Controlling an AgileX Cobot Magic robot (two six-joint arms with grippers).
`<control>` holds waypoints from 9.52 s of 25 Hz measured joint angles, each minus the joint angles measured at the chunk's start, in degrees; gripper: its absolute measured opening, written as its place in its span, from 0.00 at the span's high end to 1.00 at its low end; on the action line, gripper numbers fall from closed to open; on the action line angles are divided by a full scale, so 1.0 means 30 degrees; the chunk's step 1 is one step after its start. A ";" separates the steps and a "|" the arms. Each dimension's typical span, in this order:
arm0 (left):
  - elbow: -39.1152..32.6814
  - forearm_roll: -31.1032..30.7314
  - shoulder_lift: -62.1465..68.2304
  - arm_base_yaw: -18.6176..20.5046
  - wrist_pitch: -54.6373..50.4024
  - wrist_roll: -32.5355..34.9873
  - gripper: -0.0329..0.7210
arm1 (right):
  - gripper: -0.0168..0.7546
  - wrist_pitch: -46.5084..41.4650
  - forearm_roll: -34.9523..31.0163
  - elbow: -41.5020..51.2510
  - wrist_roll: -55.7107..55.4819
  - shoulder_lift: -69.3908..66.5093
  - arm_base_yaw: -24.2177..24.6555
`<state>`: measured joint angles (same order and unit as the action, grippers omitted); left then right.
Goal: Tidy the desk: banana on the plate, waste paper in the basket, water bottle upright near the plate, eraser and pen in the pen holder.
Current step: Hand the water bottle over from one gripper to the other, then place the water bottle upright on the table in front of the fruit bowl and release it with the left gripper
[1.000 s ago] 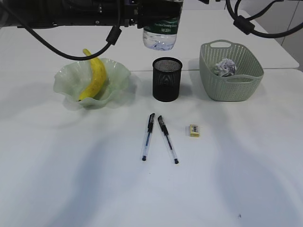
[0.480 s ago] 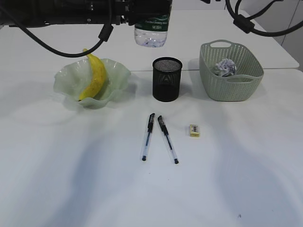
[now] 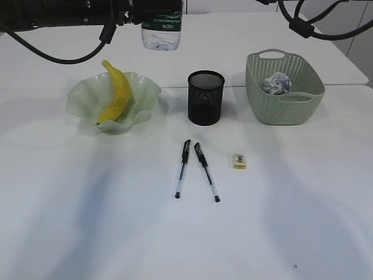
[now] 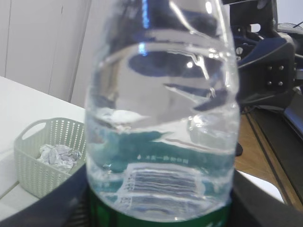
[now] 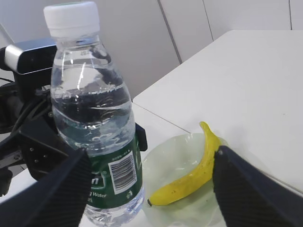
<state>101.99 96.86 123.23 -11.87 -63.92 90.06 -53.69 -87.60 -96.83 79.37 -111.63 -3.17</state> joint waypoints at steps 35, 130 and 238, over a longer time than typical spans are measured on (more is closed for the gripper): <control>0.0000 -0.1455 -0.1541 0.1167 -0.1107 -0.0123 0.40 | 0.49 0.6314 0.3538 0.0000 0.0000 0.0000 0.0749; -0.1158 -0.4204 -0.0182 0.7515 -0.1036 0.3486 0.44 | 0.48 0.6637 1.1442 0.0000 -0.5086 0.0000 0.2856; -0.4442 0.1856 0.5773 0.9786 0.1254 1.4886 0.46 | 0.48 0.6637 1.1442 0.0000 -0.5148 -0.0066 0.2856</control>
<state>88.67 102.43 140.55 17.49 -60.16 134.71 -33.78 -53.28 -96.83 63.93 -111.83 5.40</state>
